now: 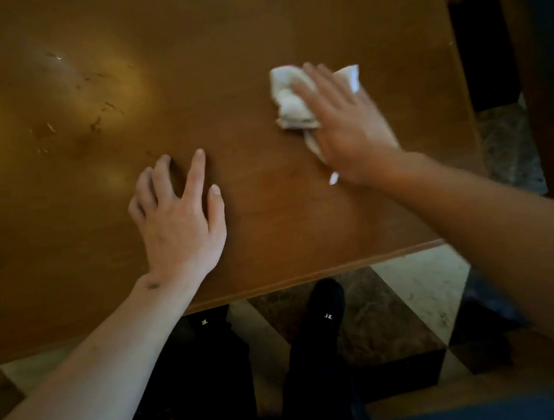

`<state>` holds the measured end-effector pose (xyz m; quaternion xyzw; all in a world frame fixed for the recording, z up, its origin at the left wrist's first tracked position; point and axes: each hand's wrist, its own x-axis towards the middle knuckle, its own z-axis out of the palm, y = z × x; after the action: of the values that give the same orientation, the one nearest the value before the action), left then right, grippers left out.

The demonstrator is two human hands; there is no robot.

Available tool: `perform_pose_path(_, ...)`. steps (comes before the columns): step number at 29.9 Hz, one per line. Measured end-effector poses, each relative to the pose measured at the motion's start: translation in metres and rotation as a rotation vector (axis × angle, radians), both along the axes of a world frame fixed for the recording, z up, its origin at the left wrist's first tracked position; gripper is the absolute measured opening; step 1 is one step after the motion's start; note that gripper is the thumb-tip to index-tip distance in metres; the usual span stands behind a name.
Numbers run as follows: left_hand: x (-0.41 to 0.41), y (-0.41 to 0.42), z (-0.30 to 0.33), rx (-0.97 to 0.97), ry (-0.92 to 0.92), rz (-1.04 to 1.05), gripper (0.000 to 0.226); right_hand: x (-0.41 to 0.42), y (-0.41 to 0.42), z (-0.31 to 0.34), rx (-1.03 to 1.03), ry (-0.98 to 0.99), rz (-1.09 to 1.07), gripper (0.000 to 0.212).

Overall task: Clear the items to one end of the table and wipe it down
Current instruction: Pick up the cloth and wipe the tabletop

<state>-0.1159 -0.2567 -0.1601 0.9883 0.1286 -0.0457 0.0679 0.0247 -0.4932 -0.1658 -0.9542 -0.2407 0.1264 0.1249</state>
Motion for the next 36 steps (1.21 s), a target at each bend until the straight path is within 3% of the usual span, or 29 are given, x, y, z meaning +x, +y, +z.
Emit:
perform_pose_path(9, 0.003, -0.015, -0.016, 0.017, -0.047, 0.004, 0.056, -0.033, -0.092, -0.008, 0.077, -0.12, -0.509, 0.059)
perform_pose_path(16, -0.002, -0.012, -0.013, -0.047, -0.045, 0.019, 0.054, -0.092, -0.068, -0.012, 0.093, -0.199, -1.054, 0.06)
perform_pose_path(21, -0.011, 0.001, -0.009, -0.086, -0.042, -0.031, 0.055, -0.104, -0.026, -0.018, 0.044, -0.216, -1.246, 0.061)
perform_pose_path(24, -0.018, 0.012, -0.01, -0.102, -0.047, -0.042, 0.051, -0.109, 0.009, -0.02, -0.014, -0.215, -1.158, 0.063)
perform_pose_path(29, -0.039, 0.037, -0.008, -0.12, -0.042, 0.004, 0.044, -0.131, 0.094, -0.015, -0.042, -0.169, -0.825, 0.07)
perform_pose_path(36, -0.078, 0.064, -0.003, -0.086, 0.013, 0.086, 0.043, -0.165, 0.164, -0.017, 0.093, -0.152, -0.355, 0.064)
